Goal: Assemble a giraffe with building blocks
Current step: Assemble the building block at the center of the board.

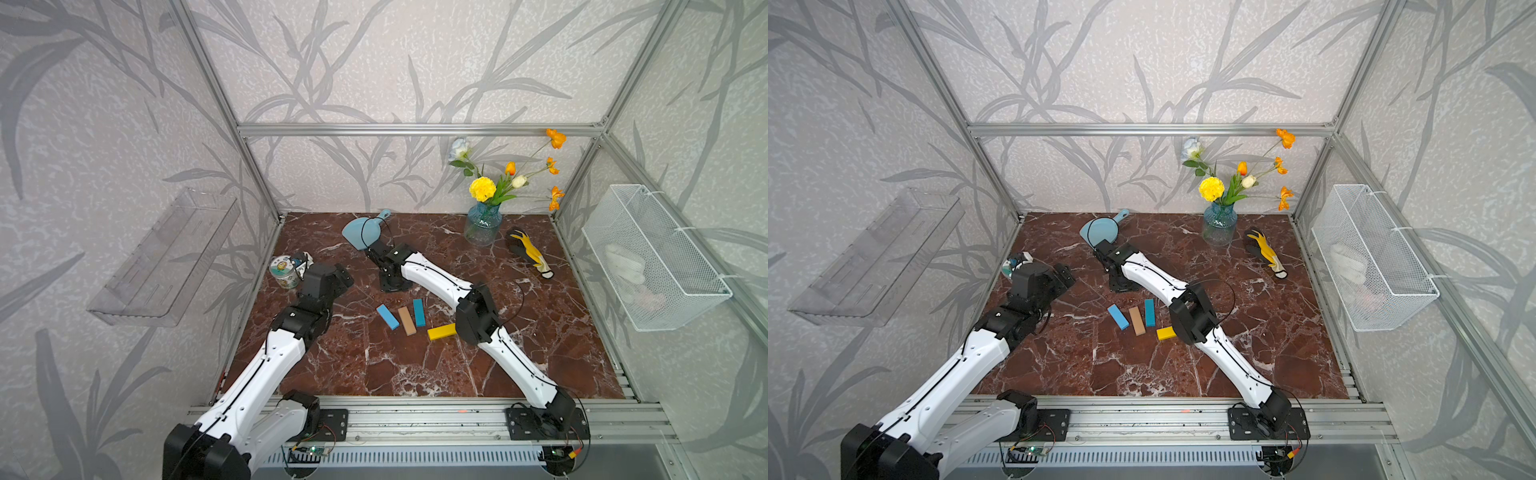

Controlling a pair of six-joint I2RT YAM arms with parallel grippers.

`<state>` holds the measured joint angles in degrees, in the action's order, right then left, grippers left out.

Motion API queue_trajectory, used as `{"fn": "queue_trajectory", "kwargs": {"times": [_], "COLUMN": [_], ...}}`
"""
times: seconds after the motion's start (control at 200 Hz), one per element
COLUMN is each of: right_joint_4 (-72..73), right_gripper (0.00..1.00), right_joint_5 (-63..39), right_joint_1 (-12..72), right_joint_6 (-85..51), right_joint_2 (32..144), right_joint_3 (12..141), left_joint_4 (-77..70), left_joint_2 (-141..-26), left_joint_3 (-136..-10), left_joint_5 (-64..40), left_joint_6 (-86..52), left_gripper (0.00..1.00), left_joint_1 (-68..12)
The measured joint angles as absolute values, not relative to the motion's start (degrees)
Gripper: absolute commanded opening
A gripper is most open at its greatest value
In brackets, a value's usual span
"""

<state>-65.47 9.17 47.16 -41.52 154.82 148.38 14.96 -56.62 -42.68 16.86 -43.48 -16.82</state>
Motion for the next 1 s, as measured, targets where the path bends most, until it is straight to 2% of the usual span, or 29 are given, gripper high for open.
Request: {"fn": "queue_trajectory", "kwargs": {"times": [1.0], "right_joint_4": [-64.3], "right_gripper": [0.35], "right_joint_5": [6.4], "right_joint_1": [45.4], "right_joint_6": [-43.5], "right_joint_2": [156.4], "right_joint_3": [151.2], "left_joint_4": [14.9], "left_joint_2": [-56.6], "left_joint_3": [-42.7], "left_joint_5": [16.8], "left_joint_6": [-43.5], "left_gripper": [0.95], "left_joint_1": [-16.8]}}
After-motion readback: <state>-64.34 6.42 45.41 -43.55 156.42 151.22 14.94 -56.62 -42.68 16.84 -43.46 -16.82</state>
